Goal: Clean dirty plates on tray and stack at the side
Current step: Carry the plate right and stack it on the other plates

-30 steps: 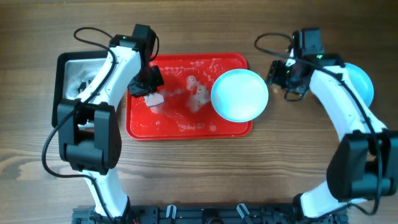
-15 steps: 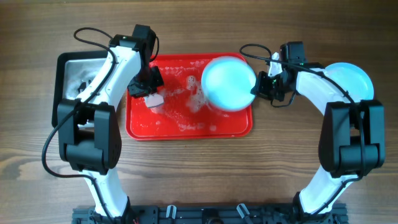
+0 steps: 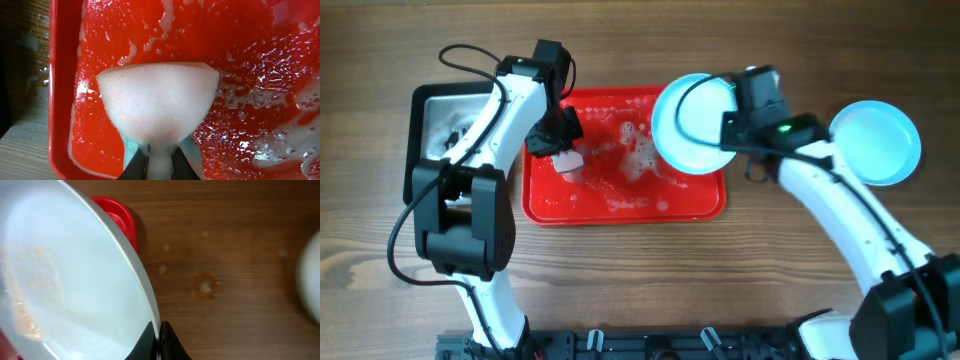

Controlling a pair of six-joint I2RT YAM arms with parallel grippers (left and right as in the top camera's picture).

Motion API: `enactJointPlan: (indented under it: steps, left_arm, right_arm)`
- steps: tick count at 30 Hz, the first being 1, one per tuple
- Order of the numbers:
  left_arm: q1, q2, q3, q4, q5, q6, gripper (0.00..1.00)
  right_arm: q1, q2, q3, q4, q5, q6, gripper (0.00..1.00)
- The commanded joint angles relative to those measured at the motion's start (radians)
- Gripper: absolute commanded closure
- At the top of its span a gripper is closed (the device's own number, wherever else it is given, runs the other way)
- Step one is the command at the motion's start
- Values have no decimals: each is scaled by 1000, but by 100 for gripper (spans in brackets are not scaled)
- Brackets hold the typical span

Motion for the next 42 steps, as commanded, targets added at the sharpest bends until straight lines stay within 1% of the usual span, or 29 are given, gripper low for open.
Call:
enactJointPlan:
  steps: [1, 2, 4, 5, 7, 8, 12, 13, 14, 15, 16, 18, 24, 26, 28, 29, 31, 33, 34, 35, 37, 38, 42]
  left_arm:
    - [1, -31, 14, -1, 9, 12, 92]
    - [1, -31, 14, -1, 9, 12, 92]
    - [1, -31, 14, -1, 9, 12, 93]
    - [1, -31, 14, -1, 9, 12, 92]
    - [1, -31, 14, -1, 9, 12, 92]
    - [1, -31, 14, -1, 9, 12, 92]
    - [1, -31, 14, -1, 9, 12, 92]
    - [1, -31, 14, -2, 9, 12, 93]
    - [1, -31, 14, -5, 9, 12, 93]
    - [1, -31, 14, -7, 9, 12, 93]
    - [1, -31, 14, -6, 9, 12, 93]
    - [1, -31, 14, -3, 9, 12, 93]
    - [1, -31, 14, -3, 9, 12, 93]
    - [1, -31, 14, -3, 9, 12, 93]
    - [1, -31, 14, -3, 9, 12, 93]
    - [1, -31, 14, -3, 9, 12, 93]
    - [1, -31, 14, -4, 9, 12, 93]
    - [1, -31, 14, -4, 9, 12, 93]
    - [1, -31, 14, -4, 9, 12, 93]
    - [1, -31, 14, -2, 9, 12, 93]
    - [1, -31, 14, 0, 9, 12, 93]
    - [1, -31, 14, 0, 9, 12, 93]
    - [1, -31, 14, 0, 9, 12, 93]
  right_arm:
    - [161, -4, -2, -6, 475, 75, 96]
    - [226, -4, -2, -3, 582, 75, 96]
    - [294, -3, -2, 2, 692, 75, 96]
    - [343, -3, -2, 9, 780, 69, 96]
    - [388, -3, -2, 11, 872, 42, 96]
    - [401, -3, -2, 19, 879, -8, 96]
    - [403, 25, -2, 57, 886, -55, 96]
    - [404, 29, -2, 68, 914, -98, 96]
    - [404, 29, -2, 79, 1023, -109, 96]
    - [404, 28, -2, 107, 1065, -142, 96]
    - [406, 28, -2, 140, 1035, -185, 96]
    - [408, 29, -2, 146, 907, -186, 96]
    - [408, 31, -2, 151, 933, -173, 96]
    - [408, 31, -2, 154, 939, -193, 96]
    - [408, 31, -2, 217, 1060, -284, 96]
    - [408, 31, -2, 304, 1123, -396, 96]
    - [408, 31, -2, 529, 1133, -709, 96]
    - [409, 31, -2, 625, 1128, -885, 96]
    - [410, 31, -2, 682, 1129, -1025, 96]
    - [412, 31, -2, 718, 1126, -1119, 96]
    - [425, 31, -2, 722, 1116, -1250, 96]
    - [432, 31, -2, 727, 1114, -1269, 96]
    - [456, 31, -2, 763, 1114, -1268, 96]
